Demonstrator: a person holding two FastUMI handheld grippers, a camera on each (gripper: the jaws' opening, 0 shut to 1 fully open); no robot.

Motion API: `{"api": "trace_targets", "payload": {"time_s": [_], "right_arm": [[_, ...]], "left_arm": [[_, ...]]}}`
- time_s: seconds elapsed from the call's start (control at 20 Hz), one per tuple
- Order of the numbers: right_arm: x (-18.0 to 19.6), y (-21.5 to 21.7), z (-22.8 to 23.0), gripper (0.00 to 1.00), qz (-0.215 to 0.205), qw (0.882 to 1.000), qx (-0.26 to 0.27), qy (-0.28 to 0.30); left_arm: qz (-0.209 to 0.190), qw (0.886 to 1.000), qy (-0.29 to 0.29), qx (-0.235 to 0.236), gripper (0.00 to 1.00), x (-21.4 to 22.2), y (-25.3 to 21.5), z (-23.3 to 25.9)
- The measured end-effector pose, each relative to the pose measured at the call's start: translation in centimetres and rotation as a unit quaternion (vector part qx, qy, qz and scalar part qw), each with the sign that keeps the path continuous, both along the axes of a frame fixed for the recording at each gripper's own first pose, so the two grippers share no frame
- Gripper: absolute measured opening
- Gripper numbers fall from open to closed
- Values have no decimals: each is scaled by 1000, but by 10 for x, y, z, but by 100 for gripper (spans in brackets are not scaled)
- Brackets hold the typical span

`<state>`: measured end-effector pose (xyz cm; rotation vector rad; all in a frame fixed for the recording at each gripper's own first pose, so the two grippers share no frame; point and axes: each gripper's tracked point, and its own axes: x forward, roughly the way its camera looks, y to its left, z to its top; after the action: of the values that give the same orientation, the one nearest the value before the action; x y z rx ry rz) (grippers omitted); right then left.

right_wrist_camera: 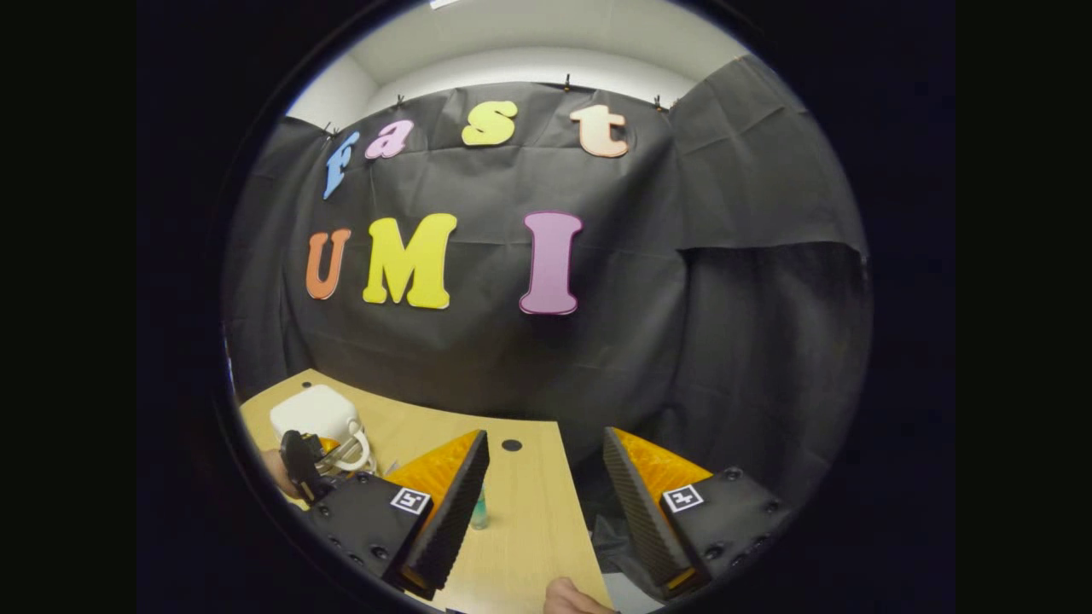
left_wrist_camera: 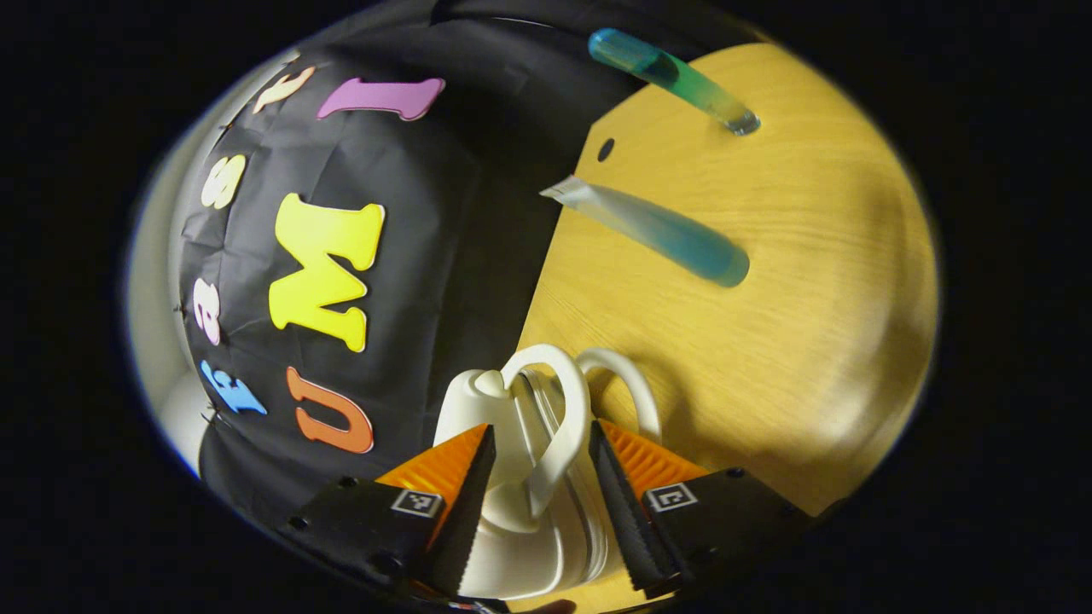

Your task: First open the suitcase, pack the skin care products into it, and then close the suitcase.

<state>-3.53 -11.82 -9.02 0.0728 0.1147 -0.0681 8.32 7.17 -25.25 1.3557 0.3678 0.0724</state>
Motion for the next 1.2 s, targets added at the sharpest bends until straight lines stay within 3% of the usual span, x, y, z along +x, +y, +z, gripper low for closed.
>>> {"api": "trace_targets", "payload": {"time_s": [0.05, 0.15, 0.3, 0.45, 0.85, 1.2], "right_arm": [[-1, -1, -1, 80, 2, 1000, -4, 0], [-5, 0, -7, 80, 3, 1000, -15, 4], [-10, 6, -9, 80, -3, 1000, -16, 13], [-10, 19, -1, 80, -18, 1000, -20, 13], [-3, 72, 12, 80, -45, 999, -8, 24], [4, 130, 17, 80, -70, 997, -21, 35]], "left_arm": [[-1, 1000, -2, 18, 54, 3, -1, 1], [7, 1000, 18, 23, 37, 2, 1, -9], [-5, 999, 39, 25, 19, 1, -2, -7], [-19, 997, 73, -25, 4, -1, -3, -7], [-31, 990, 56, -130, 3, -13, 16, 69], [-6, 970, 1, -243, 3, -12, 94, 161]]}}
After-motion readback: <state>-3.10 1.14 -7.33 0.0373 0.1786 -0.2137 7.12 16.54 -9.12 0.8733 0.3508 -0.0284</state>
